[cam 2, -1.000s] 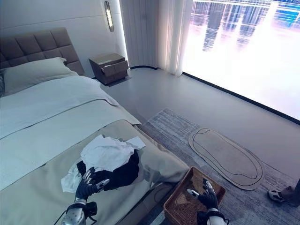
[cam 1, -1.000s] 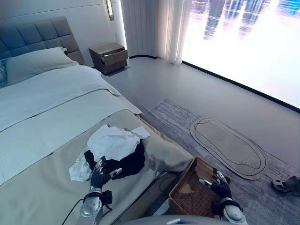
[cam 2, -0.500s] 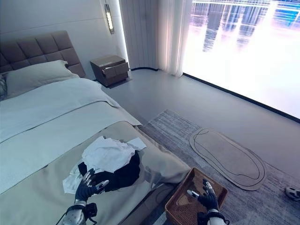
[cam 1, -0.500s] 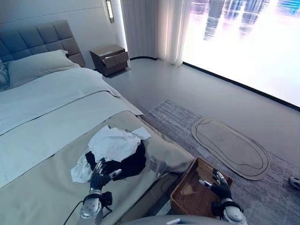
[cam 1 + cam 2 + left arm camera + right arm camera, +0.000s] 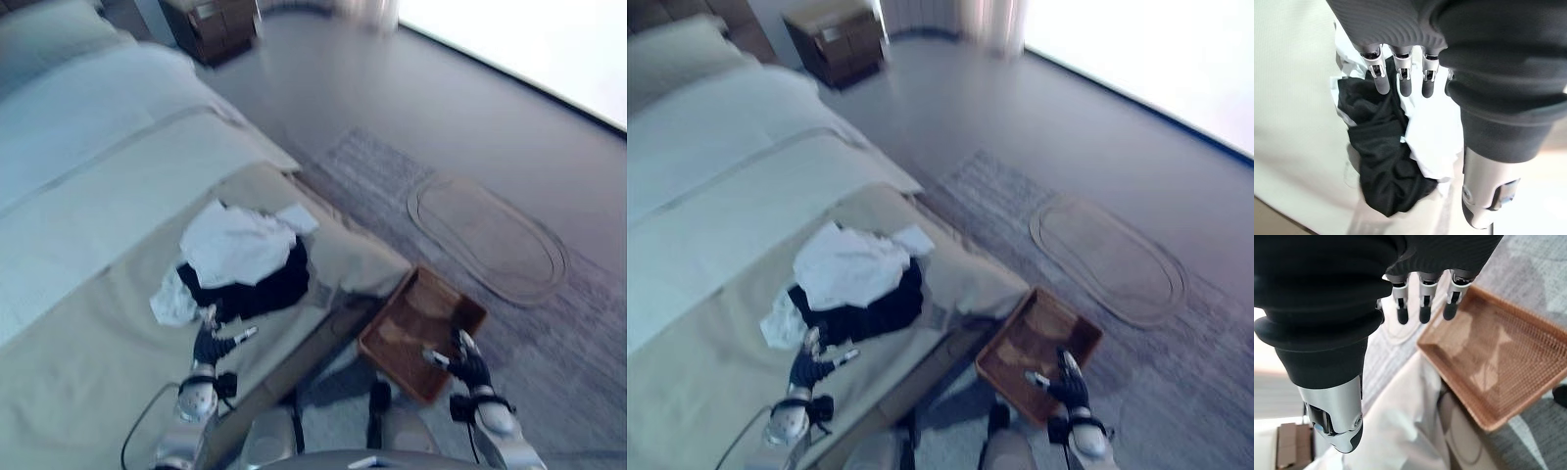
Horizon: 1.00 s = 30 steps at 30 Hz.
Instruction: Pick up clothes into the bucket
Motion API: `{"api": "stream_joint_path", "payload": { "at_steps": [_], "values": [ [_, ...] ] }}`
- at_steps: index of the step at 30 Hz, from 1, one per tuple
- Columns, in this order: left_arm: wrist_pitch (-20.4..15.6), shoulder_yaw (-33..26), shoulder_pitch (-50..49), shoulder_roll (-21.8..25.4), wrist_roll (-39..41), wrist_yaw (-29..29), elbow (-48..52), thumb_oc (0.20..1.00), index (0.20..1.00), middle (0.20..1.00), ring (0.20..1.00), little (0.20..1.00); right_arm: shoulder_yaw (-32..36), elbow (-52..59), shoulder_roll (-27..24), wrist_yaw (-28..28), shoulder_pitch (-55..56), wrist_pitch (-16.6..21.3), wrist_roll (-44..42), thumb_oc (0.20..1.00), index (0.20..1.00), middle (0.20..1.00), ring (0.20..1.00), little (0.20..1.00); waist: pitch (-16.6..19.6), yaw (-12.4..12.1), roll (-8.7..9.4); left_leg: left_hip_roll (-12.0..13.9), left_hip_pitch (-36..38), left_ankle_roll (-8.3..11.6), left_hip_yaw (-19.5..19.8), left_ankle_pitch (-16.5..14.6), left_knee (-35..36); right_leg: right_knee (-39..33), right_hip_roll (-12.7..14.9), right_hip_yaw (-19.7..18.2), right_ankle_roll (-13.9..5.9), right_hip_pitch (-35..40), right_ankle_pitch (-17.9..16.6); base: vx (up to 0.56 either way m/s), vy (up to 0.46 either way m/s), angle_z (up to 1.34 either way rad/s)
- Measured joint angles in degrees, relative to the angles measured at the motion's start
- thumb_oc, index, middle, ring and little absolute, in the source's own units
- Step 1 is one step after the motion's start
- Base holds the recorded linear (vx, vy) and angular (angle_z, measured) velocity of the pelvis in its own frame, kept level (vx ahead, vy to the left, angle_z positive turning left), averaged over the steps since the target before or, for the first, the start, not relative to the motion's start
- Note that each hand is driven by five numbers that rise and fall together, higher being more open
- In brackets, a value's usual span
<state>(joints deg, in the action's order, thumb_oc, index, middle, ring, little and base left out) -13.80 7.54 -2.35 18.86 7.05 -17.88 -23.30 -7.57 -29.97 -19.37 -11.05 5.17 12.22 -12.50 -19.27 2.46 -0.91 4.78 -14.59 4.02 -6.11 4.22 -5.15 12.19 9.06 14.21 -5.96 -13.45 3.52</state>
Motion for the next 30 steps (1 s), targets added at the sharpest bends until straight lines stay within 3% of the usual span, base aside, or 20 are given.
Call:
{"api": "stream_joint_path", "payload": {
  "at_steps": [1,5,12,16,25,30],
  "values": [
    [0.00,-0.36,3.10,1.06,-1.17,-1.47,-0.04,1.000,1.000,1.000,1.000,1.000,-0.12,0.27,0.20,-0.36,-2.86,0.00,-0.01,1.000,1.000,1.000,1.000,1.000,-2.02,-0.36,0.59,-0.32,-2.78,-0.44,-0.06,0.03,-0.69,3.22,0.68,-0.68,0.42,-3.80,0.36,-0.12,0.071,-0.02],
    [0.06,-1.16,8.90,3.31,-4.63,-5.99,0.50,1.000,1.000,1.000,1.000,1.000,-1.03,2.82,0.54,-0.89,-6.97,0.42,-0.07,1.000,1.000,1.000,1.000,1.000,-4.38,-0.20,2.16,-1.02,-9.69,-1.13,-1.57,-0.47,-4.11,8.56,2.23,-3.10,0.80,-12.85,1.53,-0.08,0.053,-0.15],
    [2.05,-3.29,19.87,8.27,-13.67,-14.79,1.77,1.000,1.000,1.000,1.000,1.000,-1.50,4.38,0.16,-3.05,-11.43,1.32,-0.12,1.000,1.000,1.000,1.000,1.000,-7.23,1.28,3.83,-0.26,-20.91,-1.88,-1.21,-1.46,-10.86,13.44,2.21,-4.04,1.18,-23.24,1.62,-0.05,0.036,-0.03],
    [3.67,-3.38,23.84,9.56,-17.82,-17.64,1.54,1.000,1.000,1.000,1.000,1.000,-1.68,4.70,0.17,-3.41,-11.86,1.58,-0.12,1.000,1.000,1.000,1.000,1.000,-7.42,1.51,3.94,0.02,-22.57,-1.94,-1.05,-1.66,-11.82,13.63,2.08,-3.99,1.33,-24.51,1.48,-0.01,0.018,-0.01],
    [8.81,-4.23,30.63,18.66,-26.84,-21.46,1.77,1.000,1.000,1.000,1.000,1.000,-2.32,5.15,0.21,-2.85,-12.01,3.00,-0.12,1.000,1.000,1.000,1.000,1.000,-7.17,2.85,4.36,-0.02,-26.01,-1.80,0.00,-1.40,-12.31,13.47,2.12,-2.64,1.39,-26.83,1.38,-0.01,0.010,0.04],
    [12.90,-3.12,35.78,20.53,-31.88,-21.78,-4.42,1.000,1.000,1.000,1.000,1.000,-2.62,5.04,0.17,-1.44,-12.19,3.03,-0.14,1.000,1.000,1.000,1.000,1.000,-7.14,3.77,4.42,0.03,-26.41,-1.91,-0.13,-1.56,-12.82,13.35,2.06,-2.71,1.34,-27.11,1.32,0.00,0.004,-0.01]
  ]
}}
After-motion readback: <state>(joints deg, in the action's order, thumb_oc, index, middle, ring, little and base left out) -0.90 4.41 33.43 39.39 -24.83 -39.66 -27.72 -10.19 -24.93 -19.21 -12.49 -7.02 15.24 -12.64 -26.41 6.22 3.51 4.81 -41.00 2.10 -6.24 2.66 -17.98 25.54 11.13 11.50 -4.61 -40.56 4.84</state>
